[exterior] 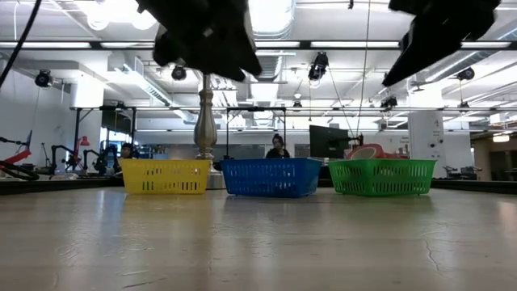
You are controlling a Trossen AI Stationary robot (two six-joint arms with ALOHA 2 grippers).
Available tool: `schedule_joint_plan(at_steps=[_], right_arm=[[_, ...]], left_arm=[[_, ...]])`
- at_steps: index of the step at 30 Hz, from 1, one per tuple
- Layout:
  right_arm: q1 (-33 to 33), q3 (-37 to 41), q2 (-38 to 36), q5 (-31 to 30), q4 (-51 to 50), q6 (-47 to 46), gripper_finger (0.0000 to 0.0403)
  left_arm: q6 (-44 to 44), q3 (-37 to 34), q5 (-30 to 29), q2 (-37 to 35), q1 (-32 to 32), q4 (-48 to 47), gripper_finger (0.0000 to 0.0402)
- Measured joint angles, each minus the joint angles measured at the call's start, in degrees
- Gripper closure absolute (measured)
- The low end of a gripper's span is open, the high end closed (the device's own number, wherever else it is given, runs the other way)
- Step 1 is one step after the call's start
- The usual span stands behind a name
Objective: Pick and place Stapler, Stapler remover, tape
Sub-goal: Return to Home Position
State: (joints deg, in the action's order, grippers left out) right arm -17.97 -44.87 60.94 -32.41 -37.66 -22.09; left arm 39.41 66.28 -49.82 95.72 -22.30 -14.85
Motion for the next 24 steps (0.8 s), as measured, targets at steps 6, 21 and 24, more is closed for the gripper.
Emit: schedule_joint_plan(at_steps=[6, 21, 24], right_arm=[[-5.52, 0.05, -5.01, 1.56, 0.17, 0.01, 0.0320], [-11.12, 1.95, -5.39, 6.54, 5.90, 9.38, 0.0393], [-11.18, 4.27, -5.20, 14.55, 13.41, 16.90, 0.0394]], left_arm=[[1.40, 0.00, -5.34, -6.38, -3.87, -11.06, 0.0240], [4.24, 0.00, -5.53, -14.29, -12.34, -25.52, 0.0396], [4.25, 0.00, -5.58, -14.76, -12.96, -26.78, 0.0391]])
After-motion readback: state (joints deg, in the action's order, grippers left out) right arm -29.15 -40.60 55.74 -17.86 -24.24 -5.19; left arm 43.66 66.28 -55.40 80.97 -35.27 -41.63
